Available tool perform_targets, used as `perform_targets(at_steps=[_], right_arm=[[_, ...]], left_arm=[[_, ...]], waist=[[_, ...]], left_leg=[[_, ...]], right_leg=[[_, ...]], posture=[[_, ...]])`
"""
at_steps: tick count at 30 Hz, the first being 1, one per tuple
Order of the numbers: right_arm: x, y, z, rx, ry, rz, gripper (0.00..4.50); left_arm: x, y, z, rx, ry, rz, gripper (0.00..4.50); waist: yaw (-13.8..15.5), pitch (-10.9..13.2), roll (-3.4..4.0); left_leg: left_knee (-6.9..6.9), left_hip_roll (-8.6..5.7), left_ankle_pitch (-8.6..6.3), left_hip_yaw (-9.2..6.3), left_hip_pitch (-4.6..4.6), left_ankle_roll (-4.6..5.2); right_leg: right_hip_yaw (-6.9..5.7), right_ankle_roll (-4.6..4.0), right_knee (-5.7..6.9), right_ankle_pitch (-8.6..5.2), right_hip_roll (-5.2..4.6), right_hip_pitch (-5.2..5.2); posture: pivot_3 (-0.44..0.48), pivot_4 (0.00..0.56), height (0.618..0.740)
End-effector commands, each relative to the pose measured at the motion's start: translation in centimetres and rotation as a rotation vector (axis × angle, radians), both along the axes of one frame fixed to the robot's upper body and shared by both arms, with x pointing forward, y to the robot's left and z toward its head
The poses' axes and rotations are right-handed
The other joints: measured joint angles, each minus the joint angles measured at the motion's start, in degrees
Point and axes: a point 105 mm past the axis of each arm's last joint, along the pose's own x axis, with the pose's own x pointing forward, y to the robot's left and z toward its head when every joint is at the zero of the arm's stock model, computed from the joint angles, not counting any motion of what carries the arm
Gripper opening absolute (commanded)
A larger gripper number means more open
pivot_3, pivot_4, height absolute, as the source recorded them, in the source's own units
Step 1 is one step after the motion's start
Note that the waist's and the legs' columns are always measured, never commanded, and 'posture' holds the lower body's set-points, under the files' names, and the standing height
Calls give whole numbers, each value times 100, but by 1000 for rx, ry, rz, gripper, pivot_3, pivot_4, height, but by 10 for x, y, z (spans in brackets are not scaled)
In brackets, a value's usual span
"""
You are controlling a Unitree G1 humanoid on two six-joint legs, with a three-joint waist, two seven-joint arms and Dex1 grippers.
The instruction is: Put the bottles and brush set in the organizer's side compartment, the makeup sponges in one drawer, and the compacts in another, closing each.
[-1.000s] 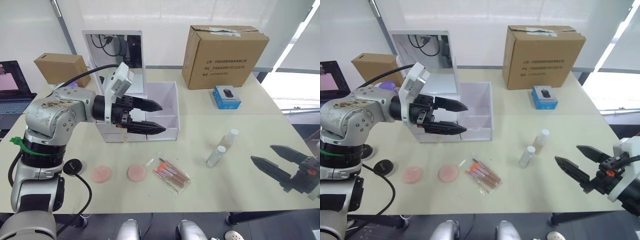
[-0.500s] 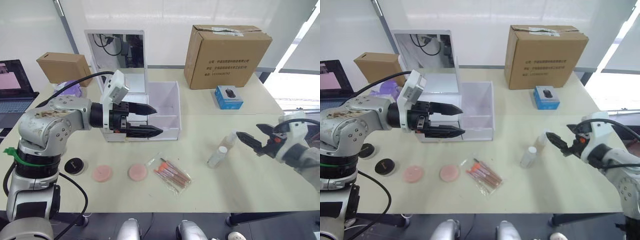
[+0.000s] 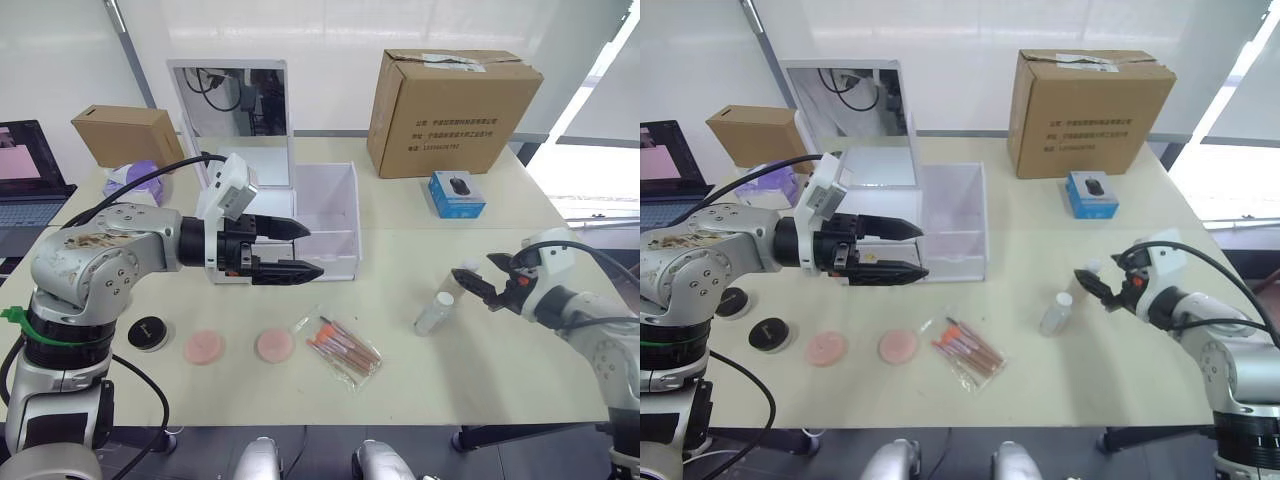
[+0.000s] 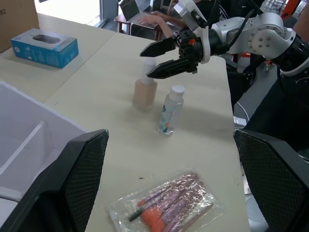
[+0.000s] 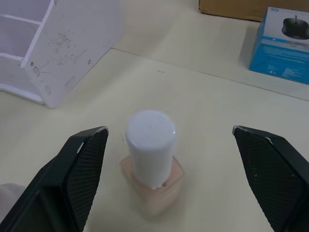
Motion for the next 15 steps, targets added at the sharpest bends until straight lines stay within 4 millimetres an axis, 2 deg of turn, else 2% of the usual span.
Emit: perform_targets(at_steps=[1, 8, 9, 15], right_arm=[[3, 2, 12, 5, -55, 6, 3540], [3, 3, 6, 23, -45, 2, 1139], [3, 3, 6, 24, -45, 3, 995], [-1, 3, 29, 46, -111, 28, 997]], left_arm=[[-7, 1, 5, 4, -39, -14, 4500], [-2, 4, 4, 5, -50, 14, 4500], [-2, 4, 4, 5, -49, 14, 4500], [4, 12, 1, 0, -44, 48, 4500]], waist=[[-6, 0, 1], [-2, 0, 1], [-3, 0, 1], [-4, 1, 3]], left_leg=[[0, 0, 0, 0, 1, 0], [0, -2, 0, 0, 1, 0], [0, -2, 0, 0, 1, 0], [-1, -2, 0, 0, 0, 0]], right_leg=[[2, 0, 0, 0, 0, 0], [7, 0, 1, 0, 2, -2], [8, 0, 1, 0, 2, -2], [9, 0, 2, 0, 3, -3]], posture=[[0, 150, 740], [0, 150, 740], [0, 150, 740], [0, 150, 740]])
